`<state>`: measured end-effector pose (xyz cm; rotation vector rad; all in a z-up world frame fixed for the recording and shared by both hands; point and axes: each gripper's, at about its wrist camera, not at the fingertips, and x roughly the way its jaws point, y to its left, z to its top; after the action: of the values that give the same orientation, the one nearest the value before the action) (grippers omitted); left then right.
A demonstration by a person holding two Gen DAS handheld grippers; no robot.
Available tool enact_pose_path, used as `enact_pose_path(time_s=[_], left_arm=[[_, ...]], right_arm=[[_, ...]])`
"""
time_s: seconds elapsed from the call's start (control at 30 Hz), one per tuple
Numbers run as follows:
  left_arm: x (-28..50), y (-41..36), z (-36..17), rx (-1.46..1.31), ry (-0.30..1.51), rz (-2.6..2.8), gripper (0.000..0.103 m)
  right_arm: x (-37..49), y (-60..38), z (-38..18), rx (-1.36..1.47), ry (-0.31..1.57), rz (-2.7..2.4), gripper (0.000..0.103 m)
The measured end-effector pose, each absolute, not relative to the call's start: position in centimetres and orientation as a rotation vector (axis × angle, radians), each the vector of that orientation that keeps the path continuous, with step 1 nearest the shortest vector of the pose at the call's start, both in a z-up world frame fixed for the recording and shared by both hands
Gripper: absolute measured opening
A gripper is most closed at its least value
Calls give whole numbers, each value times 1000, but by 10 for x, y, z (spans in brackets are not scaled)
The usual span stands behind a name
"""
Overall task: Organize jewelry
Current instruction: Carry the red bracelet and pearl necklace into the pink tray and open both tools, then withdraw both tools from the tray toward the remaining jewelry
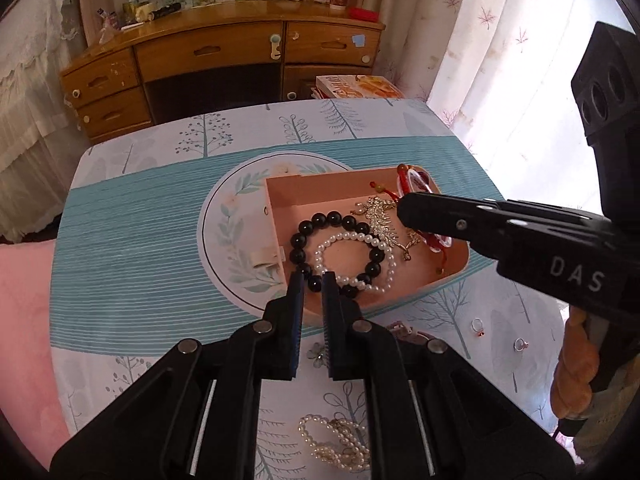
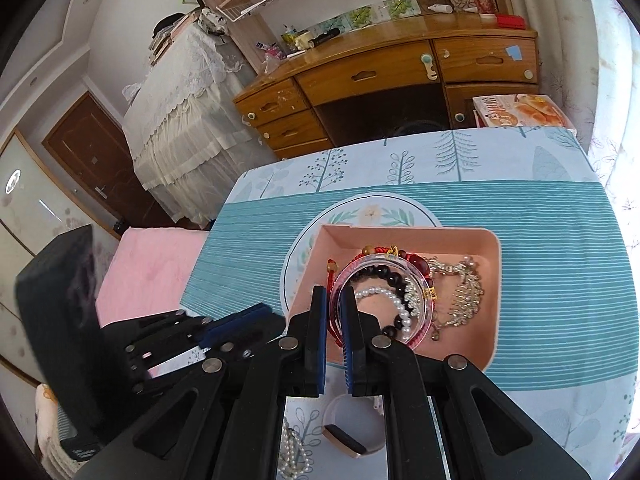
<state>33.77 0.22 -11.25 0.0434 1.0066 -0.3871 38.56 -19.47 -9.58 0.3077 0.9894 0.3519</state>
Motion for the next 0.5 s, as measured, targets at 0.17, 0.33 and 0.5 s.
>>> enact_pose_path(time_s=[0.17, 0.33, 0.5], left_arm=[[341, 30, -122, -21, 1074, -381, 6], [330, 46, -128, -25, 1072, -365, 6], [322, 59, -135, -15, 1114, -305, 6]], right_arm=[[405, -167, -108, 259, 1011, 343, 7], [422, -140, -126, 156, 1053, 266, 11], [423, -137, -135, 186, 1070, 291, 22]])
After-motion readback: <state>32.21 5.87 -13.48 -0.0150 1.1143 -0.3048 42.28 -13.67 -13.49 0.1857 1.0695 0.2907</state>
